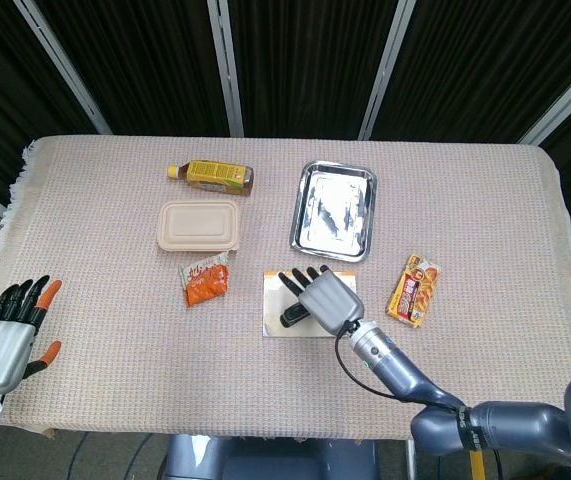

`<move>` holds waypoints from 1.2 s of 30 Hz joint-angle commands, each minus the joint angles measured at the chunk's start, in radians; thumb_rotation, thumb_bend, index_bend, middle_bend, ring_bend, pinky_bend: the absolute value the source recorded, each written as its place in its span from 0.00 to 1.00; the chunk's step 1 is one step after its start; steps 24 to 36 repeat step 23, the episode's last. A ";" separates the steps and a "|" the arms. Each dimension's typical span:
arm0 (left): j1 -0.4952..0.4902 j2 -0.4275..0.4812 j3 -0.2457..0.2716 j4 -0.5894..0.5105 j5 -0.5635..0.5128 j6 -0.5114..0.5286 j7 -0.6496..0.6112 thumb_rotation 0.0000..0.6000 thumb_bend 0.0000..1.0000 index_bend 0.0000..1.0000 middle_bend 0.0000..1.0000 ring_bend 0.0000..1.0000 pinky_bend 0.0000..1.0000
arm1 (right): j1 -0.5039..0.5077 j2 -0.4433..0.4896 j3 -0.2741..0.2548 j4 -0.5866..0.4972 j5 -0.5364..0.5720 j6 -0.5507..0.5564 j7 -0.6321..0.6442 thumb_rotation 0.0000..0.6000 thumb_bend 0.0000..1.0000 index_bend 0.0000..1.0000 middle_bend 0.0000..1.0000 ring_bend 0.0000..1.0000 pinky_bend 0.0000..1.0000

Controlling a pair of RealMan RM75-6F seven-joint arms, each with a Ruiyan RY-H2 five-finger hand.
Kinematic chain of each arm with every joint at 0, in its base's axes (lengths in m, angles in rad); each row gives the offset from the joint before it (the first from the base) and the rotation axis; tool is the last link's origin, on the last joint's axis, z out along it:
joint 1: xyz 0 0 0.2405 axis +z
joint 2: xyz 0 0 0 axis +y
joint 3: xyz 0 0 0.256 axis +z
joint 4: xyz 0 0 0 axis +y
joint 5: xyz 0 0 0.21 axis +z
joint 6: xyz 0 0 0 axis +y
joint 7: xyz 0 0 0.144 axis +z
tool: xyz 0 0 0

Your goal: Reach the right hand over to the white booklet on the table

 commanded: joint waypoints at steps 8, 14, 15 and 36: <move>0.025 0.013 -0.019 0.003 0.003 0.063 -0.048 1.00 0.30 0.00 0.00 0.00 0.07 | -0.288 0.220 -0.128 -0.147 -0.192 0.384 0.177 1.00 0.22 0.00 0.00 0.00 0.00; 0.049 0.014 -0.025 0.005 0.013 0.117 -0.065 1.00 0.31 0.00 0.00 0.00 0.07 | -0.447 0.259 -0.174 -0.057 -0.246 0.535 0.363 1.00 0.20 0.00 0.00 0.00 0.00; 0.054 0.014 -0.025 0.005 0.015 0.125 -0.066 1.00 0.31 0.00 0.00 0.00 0.07 | -0.473 0.258 -0.178 -0.037 -0.251 0.558 0.395 1.00 0.20 0.00 0.00 0.00 0.00; 0.062 0.008 -0.019 0.004 0.039 0.142 -0.054 1.00 0.31 0.00 0.00 0.00 0.07 | -0.610 0.223 -0.191 0.120 -0.255 0.627 0.599 1.00 0.20 0.00 0.00 0.00 0.00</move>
